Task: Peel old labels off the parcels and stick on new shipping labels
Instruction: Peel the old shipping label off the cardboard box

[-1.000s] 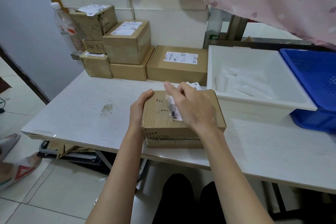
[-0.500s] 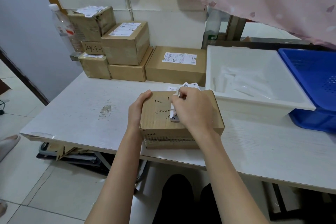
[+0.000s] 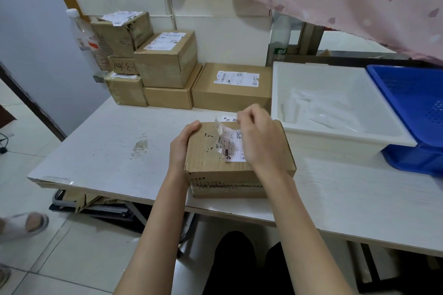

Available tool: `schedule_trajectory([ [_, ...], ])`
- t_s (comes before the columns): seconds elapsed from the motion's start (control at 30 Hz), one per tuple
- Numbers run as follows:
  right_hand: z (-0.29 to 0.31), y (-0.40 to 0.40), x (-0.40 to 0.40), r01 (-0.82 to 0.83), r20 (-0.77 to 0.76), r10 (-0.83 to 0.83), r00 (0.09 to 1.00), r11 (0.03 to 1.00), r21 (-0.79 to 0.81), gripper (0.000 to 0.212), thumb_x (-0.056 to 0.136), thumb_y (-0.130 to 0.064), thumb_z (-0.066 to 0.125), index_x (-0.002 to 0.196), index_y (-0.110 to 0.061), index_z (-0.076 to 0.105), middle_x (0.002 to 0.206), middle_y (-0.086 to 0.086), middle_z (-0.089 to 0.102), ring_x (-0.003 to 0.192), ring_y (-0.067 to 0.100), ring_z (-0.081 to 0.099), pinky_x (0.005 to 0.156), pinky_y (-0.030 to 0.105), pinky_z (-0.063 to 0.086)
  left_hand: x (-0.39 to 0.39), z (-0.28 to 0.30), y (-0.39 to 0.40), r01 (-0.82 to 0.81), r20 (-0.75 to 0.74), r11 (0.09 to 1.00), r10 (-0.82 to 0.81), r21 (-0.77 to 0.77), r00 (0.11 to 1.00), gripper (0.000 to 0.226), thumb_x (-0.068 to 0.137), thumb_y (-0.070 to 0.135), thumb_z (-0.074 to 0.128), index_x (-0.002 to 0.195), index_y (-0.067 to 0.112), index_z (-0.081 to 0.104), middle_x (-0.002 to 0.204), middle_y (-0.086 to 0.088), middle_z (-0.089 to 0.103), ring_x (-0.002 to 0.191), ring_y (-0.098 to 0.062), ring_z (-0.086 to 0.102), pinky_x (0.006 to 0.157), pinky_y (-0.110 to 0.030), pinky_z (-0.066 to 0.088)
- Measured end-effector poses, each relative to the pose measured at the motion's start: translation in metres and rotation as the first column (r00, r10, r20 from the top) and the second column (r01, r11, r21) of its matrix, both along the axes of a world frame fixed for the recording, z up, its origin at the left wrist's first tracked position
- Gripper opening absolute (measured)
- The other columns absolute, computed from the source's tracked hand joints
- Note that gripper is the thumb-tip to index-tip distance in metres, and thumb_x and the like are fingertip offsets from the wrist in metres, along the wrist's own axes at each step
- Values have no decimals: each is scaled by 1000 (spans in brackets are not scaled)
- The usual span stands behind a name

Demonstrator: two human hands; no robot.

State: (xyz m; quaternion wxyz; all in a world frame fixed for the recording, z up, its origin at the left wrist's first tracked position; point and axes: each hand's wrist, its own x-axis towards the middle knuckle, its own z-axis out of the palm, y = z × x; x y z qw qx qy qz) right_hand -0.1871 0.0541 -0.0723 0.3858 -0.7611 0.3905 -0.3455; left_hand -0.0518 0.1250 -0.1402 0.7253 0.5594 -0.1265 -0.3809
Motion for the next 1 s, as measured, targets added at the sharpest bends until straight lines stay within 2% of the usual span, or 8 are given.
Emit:
schedule_trajectory([
  [0.07,-6,-8,0,31,29,-29,999,998,-46,22,93,-12,44,92,-19,64,98,-10,51,93,16,53,75,32,44,0,0,0,-6,-13,1000,6,10,1000,40,63,49,76,86,17,70,92,-8,65,87,-27,60,80,-42,45],
  [0.17,-13,-20,-6,-108,-189,70,979,975,-194,38,89,-1,46,109,-22,69,107,-9,48,107,16,44,91,25,41,0,-1,0,-15,-17,1000,15,14,1000,46,60,50,77,90,16,70,98,-10,65,90,-29,60,83,-44,45],
  [0.27,-11,-27,-11,-197,-204,156,966,960,-197,40,88,3,48,105,-24,73,103,-10,49,105,16,43,88,18,35,0,-2,-1,-6,-17,1000,6,13,1000,53,58,52,78,95,14,71,103,-12,66,94,-31,61,86,-46,45],
  [0.37,-12,-28,-13,-216,-182,181,967,955,-201,33,88,-1,52,94,-26,73,100,-11,52,103,15,45,85,24,42,1,-2,-1,-16,-22,1000,16,18,1000,54,57,53,79,94,14,71,102,-12,65,94,-31,60,86,-45,44],
  [0.5,-15,-27,-11,-216,-221,166,961,950,-225,20,89,-11,58,88,-27,69,102,-10,51,103,13,44,83,22,36,0,-2,-1,-13,-9,1000,13,22,1000,55,58,54,78,95,14,71,103,-13,65,94,-31,60,86,-46,44],
  [0.63,-16,-26,-10,-212,-236,149,960,939,-271,12,90,-16,60,87,-26,67,102,-10,49,102,12,43,87,24,38,-1,0,0,-29,-10,999,29,31,1000,56,57,54,78,95,14,71,103,-13,66,93,-31,60,85,-46,44],
  [0.83,-12,-27,-17,-309,-237,261,936,931,-194,18,90,-10,54,86,-25,62,97,-13,54,106,11,37,81,20,27,-3,1,0,-14,-13,1000,14,13,1000,50,60,50,76,93,13,68,96,-10,64,85,-27,60,76,-39,47],
  [1.0,-14,-25,-17,-142,-59,133,989,969,-200,33,87,5,51,105,-21,62,108,-10,48,107,12,51,83,21,44,-3,2,1,-18,-27,1000,18,15,999,38,67,47,74,87,15,70,97,-10,65,85,-26,62,76,-39,48],
])
